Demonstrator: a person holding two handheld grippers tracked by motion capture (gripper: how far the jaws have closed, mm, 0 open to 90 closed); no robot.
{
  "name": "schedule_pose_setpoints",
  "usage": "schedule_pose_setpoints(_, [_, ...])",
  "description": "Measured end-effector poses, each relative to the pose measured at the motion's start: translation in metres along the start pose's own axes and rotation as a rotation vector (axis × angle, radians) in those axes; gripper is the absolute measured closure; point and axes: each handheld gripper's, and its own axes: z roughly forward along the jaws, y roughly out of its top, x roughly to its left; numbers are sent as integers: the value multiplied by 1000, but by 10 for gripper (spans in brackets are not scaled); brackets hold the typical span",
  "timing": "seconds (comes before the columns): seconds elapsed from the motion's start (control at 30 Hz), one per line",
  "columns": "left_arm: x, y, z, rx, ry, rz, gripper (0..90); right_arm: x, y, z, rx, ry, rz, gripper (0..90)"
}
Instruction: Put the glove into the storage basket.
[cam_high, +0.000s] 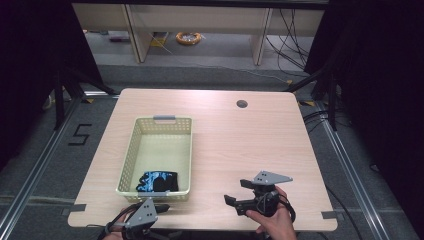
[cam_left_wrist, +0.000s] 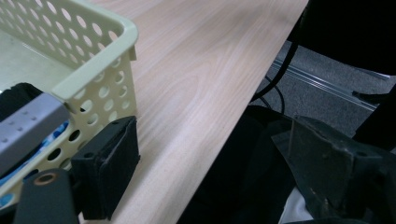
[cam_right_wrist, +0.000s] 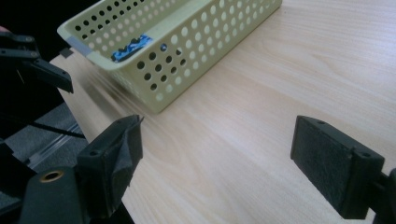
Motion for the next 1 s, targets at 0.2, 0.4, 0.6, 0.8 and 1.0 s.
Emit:
schedule_pose_setpoints(0.2, [-3, -5, 3, 14, 14, 3, 160, -1, -9, -3, 12, -13, -26, 179])
schedule_pose_setpoints(0.4, [-6, -10, 7, 13, 5, 0, 160, -1, -20, -8, 22, -30, -35, 179])
schedule_pose_setpoints(0.6, [-6, -14, 8, 44, 5, -12, 160, 0, -28, -14, 22, -37, -55, 178])
schedule_pose_setpoints(0.8, [-5, -19, 8, 77, 3, 19, 160, 2, -35, -19, 45, -60, -70, 176])
schedule_pose_setpoints(1.0, [-5, -23, 8, 78, 14, 13, 159, 5, -43, -23, 63, -74, -67, 175])
